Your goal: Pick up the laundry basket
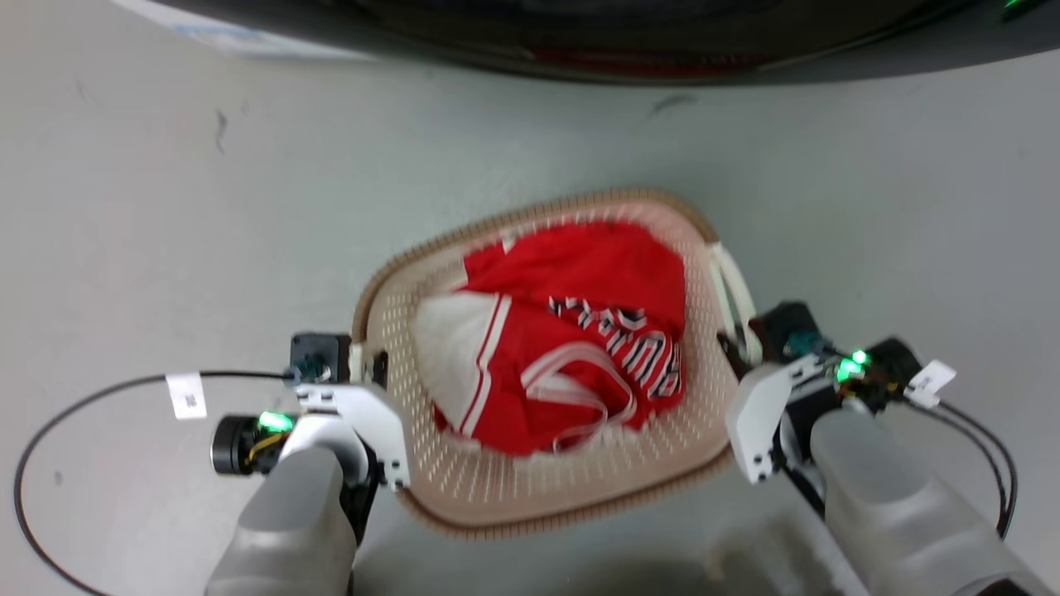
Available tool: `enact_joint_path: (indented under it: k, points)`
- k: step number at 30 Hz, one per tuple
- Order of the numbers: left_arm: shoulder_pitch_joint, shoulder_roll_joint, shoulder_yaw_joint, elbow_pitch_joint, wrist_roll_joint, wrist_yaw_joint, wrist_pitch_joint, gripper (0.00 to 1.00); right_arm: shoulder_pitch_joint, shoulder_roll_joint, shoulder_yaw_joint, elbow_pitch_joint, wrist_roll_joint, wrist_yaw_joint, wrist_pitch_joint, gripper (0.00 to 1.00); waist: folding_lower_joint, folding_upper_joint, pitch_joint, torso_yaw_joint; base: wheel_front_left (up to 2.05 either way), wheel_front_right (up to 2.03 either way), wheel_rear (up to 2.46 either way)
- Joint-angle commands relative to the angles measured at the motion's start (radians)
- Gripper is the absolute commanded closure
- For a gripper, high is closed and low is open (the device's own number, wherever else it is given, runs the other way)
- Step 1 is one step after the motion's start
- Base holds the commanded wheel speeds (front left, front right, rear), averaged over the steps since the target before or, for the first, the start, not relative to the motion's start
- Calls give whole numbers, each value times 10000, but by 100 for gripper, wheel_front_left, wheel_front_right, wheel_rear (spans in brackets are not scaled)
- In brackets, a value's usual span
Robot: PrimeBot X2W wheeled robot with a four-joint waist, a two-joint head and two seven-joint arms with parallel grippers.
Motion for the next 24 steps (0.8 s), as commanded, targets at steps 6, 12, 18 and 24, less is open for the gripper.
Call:
enact_joint_path:
  k: [6,12,18,24]
  points:
    - [408,-54,-530,387,-427,-89,536,100,683,218,709,320,647,3,457,100,-1,0,-1729,-118,0,0,0]
    - [732,-75,-1075,446,-938,-92,1177,100,1193,334,1271,319,1341,14,1060,100,-1,0,-2757,-249,0,0,0]
    - [1076,-119,-1723,445,-1706,-106,2055,100,1692,309,2077,-28,2287,25,1874,100,-1,0,-3841,-345,0,0,0]
    - [1301,2,-2350,369,-2478,-113,2872,100,1919,55,2857,-391,3215,27,2538,100,-1,0,-4678,-378,0,0,0]
